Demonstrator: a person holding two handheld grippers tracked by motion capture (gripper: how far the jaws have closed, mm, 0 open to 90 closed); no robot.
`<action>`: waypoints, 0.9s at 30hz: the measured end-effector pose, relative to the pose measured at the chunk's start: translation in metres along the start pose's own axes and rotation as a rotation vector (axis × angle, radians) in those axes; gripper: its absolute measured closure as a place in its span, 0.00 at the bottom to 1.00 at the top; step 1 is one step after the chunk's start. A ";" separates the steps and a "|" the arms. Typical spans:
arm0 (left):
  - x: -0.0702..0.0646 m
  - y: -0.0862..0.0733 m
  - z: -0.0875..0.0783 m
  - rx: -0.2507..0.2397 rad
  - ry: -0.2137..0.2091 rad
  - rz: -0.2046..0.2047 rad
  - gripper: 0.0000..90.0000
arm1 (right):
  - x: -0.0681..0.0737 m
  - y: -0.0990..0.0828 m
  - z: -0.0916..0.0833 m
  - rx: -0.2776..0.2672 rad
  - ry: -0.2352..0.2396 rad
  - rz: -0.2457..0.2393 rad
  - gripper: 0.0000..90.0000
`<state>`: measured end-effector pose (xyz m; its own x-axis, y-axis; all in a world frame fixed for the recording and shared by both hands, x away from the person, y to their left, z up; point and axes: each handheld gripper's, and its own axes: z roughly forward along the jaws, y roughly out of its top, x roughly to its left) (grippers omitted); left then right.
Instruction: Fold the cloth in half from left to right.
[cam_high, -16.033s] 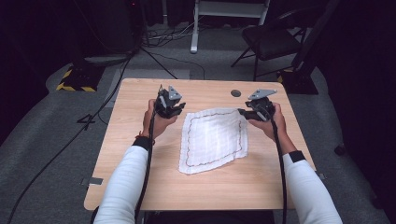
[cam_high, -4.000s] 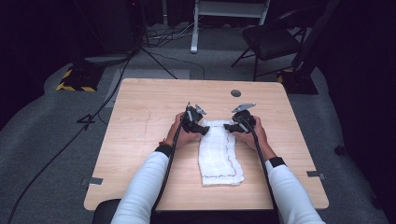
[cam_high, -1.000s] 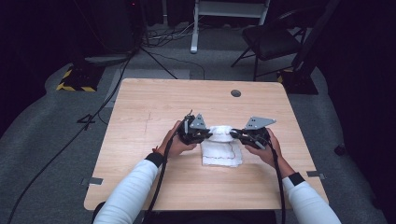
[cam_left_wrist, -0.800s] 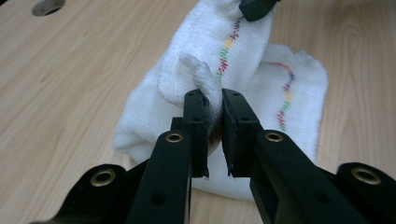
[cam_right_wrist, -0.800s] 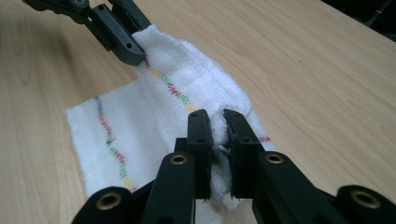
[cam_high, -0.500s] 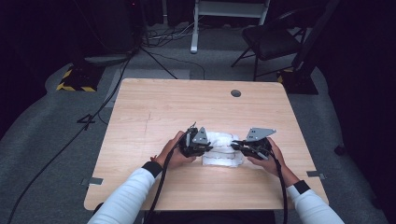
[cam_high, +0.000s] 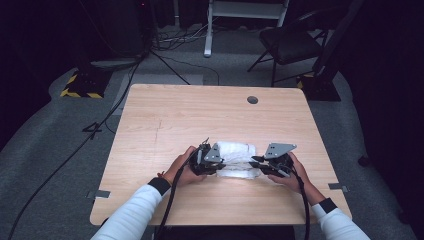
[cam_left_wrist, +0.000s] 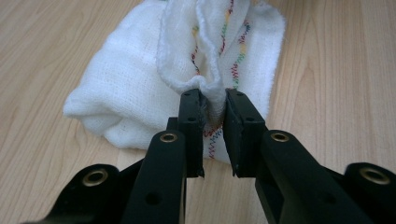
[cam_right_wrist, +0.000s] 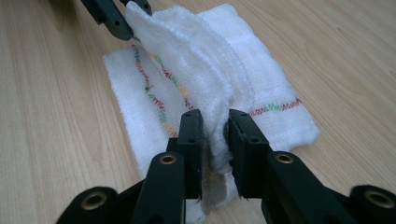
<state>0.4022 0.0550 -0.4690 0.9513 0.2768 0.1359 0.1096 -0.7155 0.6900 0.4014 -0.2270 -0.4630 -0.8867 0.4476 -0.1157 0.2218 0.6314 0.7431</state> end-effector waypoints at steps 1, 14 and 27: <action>-0.001 0.000 0.000 0.003 0.000 0.003 0.85 | 0.000 -0.001 -0.001 0.000 -0.002 0.005 0.81; -0.012 -0.006 0.003 0.060 -0.027 0.035 0.90 | 0.012 -0.013 -0.006 0.044 0.027 -0.013 0.83; -0.005 -0.018 -0.016 0.035 0.034 -0.021 0.76 | 0.012 -0.023 -0.022 0.029 -0.016 0.018 0.69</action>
<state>0.3911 0.0770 -0.4709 0.9384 0.3131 0.1464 0.1398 -0.7312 0.6677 0.3767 -0.2497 -0.4674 -0.8760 0.4690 -0.1129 0.2496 0.6410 0.7258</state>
